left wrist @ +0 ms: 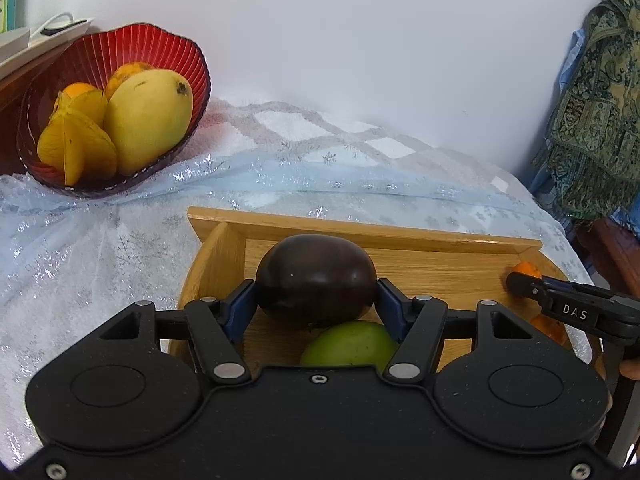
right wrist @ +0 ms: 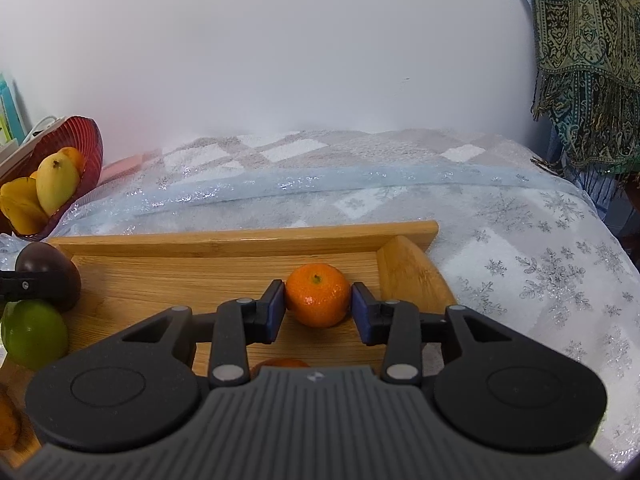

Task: Organize fruits
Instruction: 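Lower the purple fruit beside the apple and open the left gripper while the right releases the tangerine, then withdraw both open grippers from the tray toward the red dates on the sheet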

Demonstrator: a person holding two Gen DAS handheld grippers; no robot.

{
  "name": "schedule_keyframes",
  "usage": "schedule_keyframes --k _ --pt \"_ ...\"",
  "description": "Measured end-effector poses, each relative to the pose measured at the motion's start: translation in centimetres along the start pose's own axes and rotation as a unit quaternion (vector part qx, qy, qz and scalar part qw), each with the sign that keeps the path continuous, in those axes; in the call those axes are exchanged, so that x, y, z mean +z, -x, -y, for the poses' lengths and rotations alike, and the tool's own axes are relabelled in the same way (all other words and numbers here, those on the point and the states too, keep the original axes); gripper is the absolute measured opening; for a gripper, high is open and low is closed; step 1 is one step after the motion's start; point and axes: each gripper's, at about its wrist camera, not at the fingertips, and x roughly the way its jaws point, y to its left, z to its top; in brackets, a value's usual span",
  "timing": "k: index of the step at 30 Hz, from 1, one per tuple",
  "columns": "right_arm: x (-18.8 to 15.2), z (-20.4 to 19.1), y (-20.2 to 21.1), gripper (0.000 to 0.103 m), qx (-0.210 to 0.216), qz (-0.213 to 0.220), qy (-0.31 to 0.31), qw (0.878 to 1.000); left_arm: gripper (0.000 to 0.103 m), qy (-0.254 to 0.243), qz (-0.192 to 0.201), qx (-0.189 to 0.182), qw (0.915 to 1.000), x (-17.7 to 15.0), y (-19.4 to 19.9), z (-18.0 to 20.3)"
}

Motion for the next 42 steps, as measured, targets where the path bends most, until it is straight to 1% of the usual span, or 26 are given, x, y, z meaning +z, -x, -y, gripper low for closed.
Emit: schedule_keyframes --k 1,5,7,15,18,21,26,31,42 --pt "0.0 0.0 0.0 0.058 0.000 0.000 0.000 1.000 0.064 -0.003 0.002 0.001 1.0000 0.0 0.1 0.0" --pt "0.0 -0.1 0.1 0.060 -0.001 0.000 -0.002 1.000 0.072 -0.004 0.005 0.003 1.0000 0.0 0.3 0.1" --pt "0.0 0.0 0.2 0.063 0.000 0.002 -0.004 1.000 0.073 -0.004 0.005 0.005 1.0000 0.0 0.3 0.0" --pt "-0.1 -0.2 0.9 0.070 -0.003 0.015 -0.002 1.000 0.085 -0.018 0.014 0.013 0.9997 -0.1 0.8 0.3" --pt "-0.2 -0.3 1.4 0.073 -0.005 0.025 0.000 1.000 0.090 -0.024 0.019 0.016 0.9994 -0.2 1.0 0.5" --pt "-0.5 -0.6 2.1 0.073 -0.014 0.047 0.007 0.999 0.095 -0.038 0.028 0.018 0.9987 -0.4 1.3 0.9" --pt "-0.6 -1.2 3.3 0.075 -0.019 0.076 0.016 0.997 0.098 -0.054 0.039 0.025 0.9974 -0.6 1.9 1.5" --pt "-1.0 -1.6 4.7 0.079 -0.031 0.114 0.029 0.993 0.100 -0.051 0.045 0.025 0.9973 -0.8 2.4 1.6" --pt "-2.1 -2.1 7.7 0.086 -0.029 0.150 0.038 0.987 0.100 -0.060 0.064 0.035 0.9955 -1.2 4.1 2.0"
